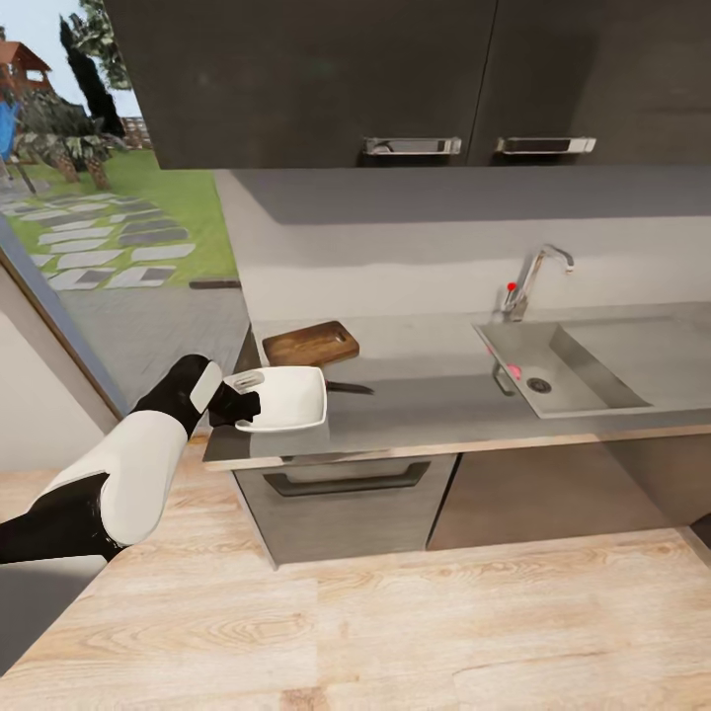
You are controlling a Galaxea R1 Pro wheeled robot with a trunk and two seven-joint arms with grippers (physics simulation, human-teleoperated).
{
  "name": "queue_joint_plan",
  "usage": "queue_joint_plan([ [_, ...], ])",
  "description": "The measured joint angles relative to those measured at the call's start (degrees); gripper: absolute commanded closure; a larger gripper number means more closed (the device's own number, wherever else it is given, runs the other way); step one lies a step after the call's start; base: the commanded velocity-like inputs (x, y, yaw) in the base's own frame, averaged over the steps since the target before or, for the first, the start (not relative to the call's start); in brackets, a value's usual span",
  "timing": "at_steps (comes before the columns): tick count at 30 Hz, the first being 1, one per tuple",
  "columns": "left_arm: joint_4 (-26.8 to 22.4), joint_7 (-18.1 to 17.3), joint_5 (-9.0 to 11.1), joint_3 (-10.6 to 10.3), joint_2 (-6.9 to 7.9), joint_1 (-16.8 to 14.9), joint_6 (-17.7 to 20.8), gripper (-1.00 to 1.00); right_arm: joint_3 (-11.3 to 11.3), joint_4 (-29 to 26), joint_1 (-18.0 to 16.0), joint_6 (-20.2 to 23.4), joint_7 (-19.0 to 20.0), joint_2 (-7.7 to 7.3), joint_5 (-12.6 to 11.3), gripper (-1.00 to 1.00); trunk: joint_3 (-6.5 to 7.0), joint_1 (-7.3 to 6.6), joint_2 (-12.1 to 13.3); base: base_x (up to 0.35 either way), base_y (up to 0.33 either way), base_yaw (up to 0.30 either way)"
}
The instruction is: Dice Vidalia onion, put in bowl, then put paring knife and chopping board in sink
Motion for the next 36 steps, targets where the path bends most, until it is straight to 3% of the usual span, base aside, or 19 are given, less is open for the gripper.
queue_joint_plan([
  [21,-0.59,-0.09,0.76,0.1,0.01,-0.03,-0.01,1.0,0.0,0.0,0.0,-0.01,0.0,-0.01,0.0,-1.0,-0.53,-0.02,-0.03,0.0,0.0,0.0],
  [22,-0.63,-0.09,0.8,0.1,0.01,-0.03,0.0,-1.0,0.0,0.0,0.0,-0.01,0.0,-0.01,0.0,-1.0,-0.56,-0.02,-0.03,0.0,0.0,0.0],
  [23,-0.01,0.01,0.04,-0.01,-0.01,0.01,0.0,-1.0,0.0,0.0,0.0,-0.01,0.0,-0.01,0.0,-1.0,-0.6,0.01,0.02,0.0,0.0,0.0],
  [36,-0.08,0.01,0.02,-0.03,0.05,0.01,0.0,-1.0,0.0,0.0,0.0,0.01,0.0,-0.01,0.0,-1.0,-0.64,0.0,0.01,0.0,0.0,0.0],
])
